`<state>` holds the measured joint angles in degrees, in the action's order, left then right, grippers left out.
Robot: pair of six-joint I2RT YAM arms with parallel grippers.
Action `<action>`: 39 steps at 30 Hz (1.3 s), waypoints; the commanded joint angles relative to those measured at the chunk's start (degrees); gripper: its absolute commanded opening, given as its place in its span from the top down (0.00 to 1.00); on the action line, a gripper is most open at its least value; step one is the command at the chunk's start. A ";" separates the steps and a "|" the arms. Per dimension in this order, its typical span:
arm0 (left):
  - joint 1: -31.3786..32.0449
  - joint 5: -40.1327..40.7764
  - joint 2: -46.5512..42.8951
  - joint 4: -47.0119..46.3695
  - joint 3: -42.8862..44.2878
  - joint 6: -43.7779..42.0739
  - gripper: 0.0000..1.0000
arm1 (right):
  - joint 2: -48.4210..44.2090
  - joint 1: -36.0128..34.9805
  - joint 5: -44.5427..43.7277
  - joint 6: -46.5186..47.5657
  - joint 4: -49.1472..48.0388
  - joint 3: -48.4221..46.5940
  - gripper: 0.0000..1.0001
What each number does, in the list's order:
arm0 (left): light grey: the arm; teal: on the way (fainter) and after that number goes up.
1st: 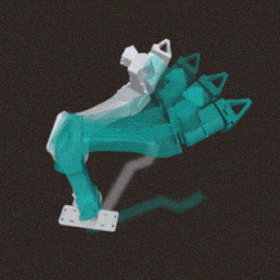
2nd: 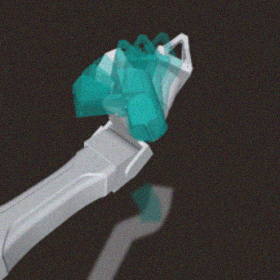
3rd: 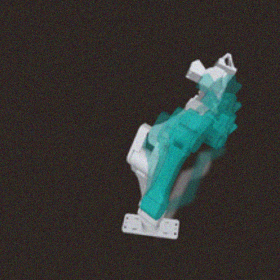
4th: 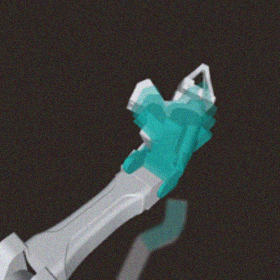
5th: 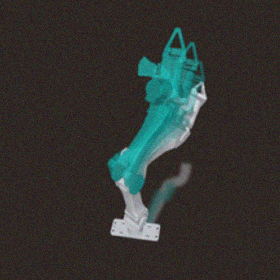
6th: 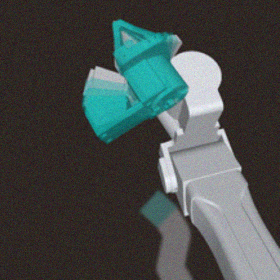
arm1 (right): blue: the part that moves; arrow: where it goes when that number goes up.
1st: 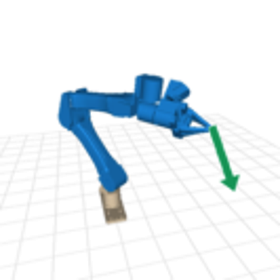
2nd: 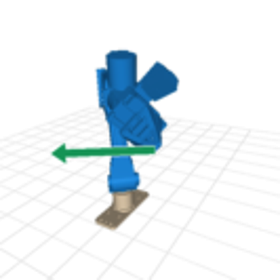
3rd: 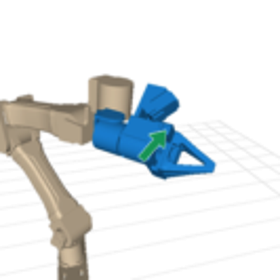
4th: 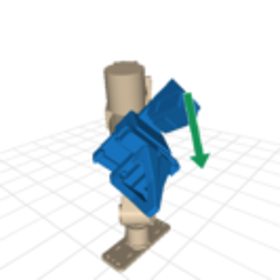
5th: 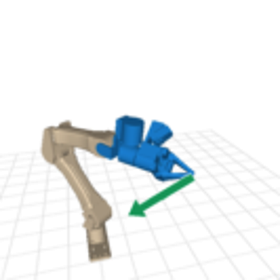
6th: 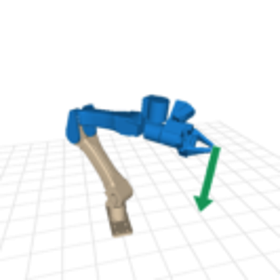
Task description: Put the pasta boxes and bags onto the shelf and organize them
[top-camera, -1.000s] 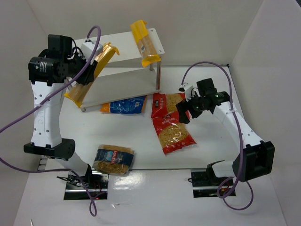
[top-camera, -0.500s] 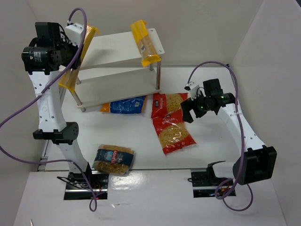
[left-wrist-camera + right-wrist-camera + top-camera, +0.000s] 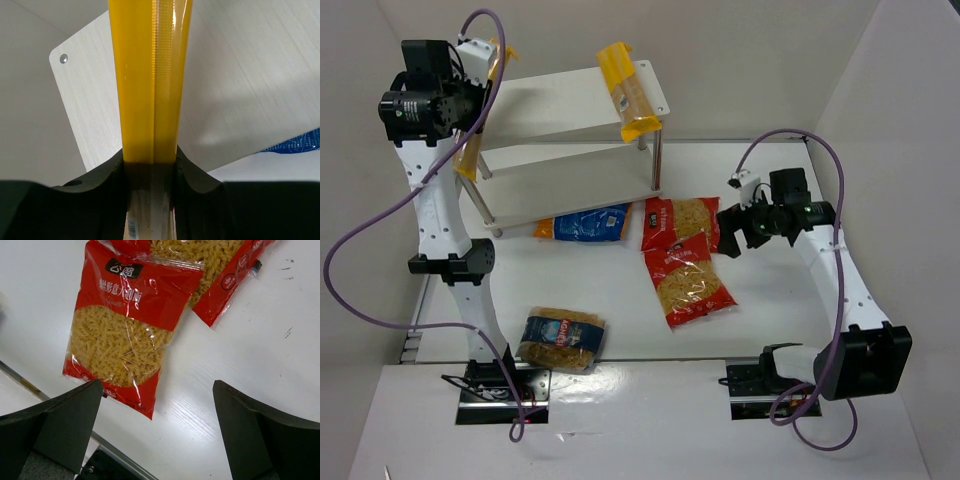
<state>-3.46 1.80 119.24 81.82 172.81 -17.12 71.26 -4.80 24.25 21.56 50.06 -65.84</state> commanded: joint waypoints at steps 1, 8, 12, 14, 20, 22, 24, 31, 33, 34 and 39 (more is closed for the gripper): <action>-0.49 2.33 -0.76 -8.78 3.41 2.18 1.00 | -2.36 1.45 1.85 0.41 -2.16 0.89 0.01; -1.55 5.05 1.43 -11.25 4.64 2.71 1.00 | -3.41 3.13 3.52 0.41 -2.16 1.95 0.01; -1.55 6.98 1.96 -12.39 5.78 2.71 1.00 | -3.41 3.66 4.05 0.41 -2.16 1.95 0.01; -2.07 6.99 2.48 -13.70 6.31 2.71 1.00 | -3.41 3.66 4.57 0.41 -2.16 1.95 0.01; -2.07 7.78 4.33 -15.55 6.84 3.23 1.00 | -3.41 4.18 5.10 0.41 -2.69 1.95 0.01; -2.07 7.78 4.86 -16.78 6.84 3.24 1.00 | -4.02 4.18 5.11 0.41 -2.69 1.95 0.01; -2.07 7.78 5.56 -17.48 6.84 3.24 1.00 | -4.64 4.18 5.11 0.41 -2.69 1.95 0.01; -2.07 6.55 8.11 -19.33 6.84 3.77 1.00 | -5.87 5.85 5.11 0.41 -2.69 3.00 0.01; -2.07 6.55 8.64 -19.85 6.84 3.77 1.00 | -5.87 5.85 5.11 0.41 -2.16 3.00 0.01; -2.07 6.55 9.34 -19.86 6.84 4.29 1.00 | -6.40 6.37 5.11 0.41 -2.16 3.00 0.01; -2.07 6.02 9.87 -19.78 6.84 4.29 1.00 | -6.40 6.38 5.11 0.41 -1.64 3.00 0.01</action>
<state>-5.19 8.38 129.27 68.90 176.72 -14.52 66.72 1.15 28.34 21.54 49.71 -62.94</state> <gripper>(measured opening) 0.405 0.992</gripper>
